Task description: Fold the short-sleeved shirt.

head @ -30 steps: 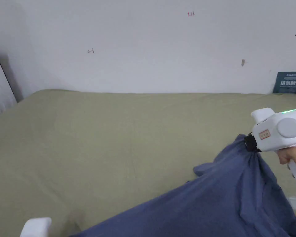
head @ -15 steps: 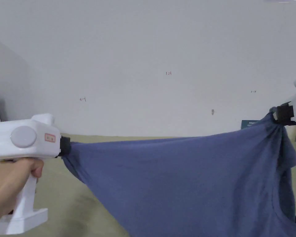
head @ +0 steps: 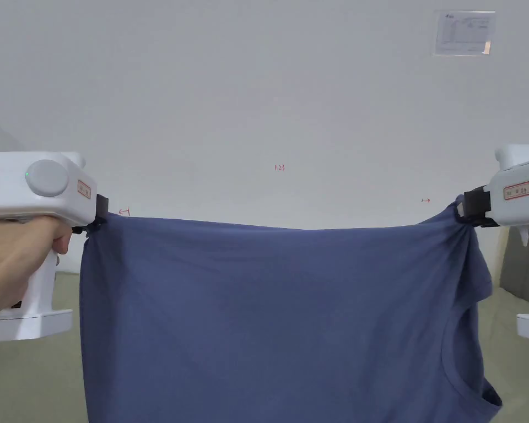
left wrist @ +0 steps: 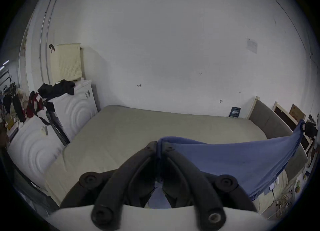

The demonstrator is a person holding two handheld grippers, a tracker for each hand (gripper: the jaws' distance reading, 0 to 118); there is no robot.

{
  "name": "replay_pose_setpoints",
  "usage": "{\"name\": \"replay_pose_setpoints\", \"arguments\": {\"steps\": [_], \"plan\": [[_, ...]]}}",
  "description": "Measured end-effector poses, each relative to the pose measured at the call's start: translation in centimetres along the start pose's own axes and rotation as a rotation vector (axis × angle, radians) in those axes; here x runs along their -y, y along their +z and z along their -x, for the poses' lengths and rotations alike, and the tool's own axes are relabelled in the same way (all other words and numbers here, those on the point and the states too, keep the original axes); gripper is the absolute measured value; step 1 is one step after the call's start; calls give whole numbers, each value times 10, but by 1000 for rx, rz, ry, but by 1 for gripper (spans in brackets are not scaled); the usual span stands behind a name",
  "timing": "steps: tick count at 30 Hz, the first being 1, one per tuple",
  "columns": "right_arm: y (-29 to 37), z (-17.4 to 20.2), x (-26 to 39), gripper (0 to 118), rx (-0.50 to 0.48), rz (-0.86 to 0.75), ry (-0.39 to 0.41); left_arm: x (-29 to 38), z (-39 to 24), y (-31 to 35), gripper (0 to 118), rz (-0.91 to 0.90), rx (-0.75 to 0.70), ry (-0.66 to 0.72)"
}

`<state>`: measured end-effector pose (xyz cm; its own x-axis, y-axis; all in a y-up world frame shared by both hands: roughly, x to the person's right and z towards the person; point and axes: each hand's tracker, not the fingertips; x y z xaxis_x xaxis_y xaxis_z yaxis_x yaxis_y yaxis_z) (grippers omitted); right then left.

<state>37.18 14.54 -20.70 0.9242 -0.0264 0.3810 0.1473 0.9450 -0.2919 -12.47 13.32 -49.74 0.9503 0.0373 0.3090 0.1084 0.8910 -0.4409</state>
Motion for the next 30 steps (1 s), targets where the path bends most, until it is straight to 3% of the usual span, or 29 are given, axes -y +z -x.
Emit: {"name": "replay_pose_setpoints", "arguments": {"steps": [11,14,23,30], "plan": [[-100,18,-79,2,33,-37,26,-79,-3,-61,5,-66,-60,-33],[-129,22,-101,2,73,-46,86,-104,-6,-85,5,-81,-78,-41],[-210,30,-140,2,90,-80,106,-136,-20,-161,5,-98,-127,-46],[-268,17,-115,2,82,-63,24,-112,-27,-218,5,-82,-124,-42]]}}
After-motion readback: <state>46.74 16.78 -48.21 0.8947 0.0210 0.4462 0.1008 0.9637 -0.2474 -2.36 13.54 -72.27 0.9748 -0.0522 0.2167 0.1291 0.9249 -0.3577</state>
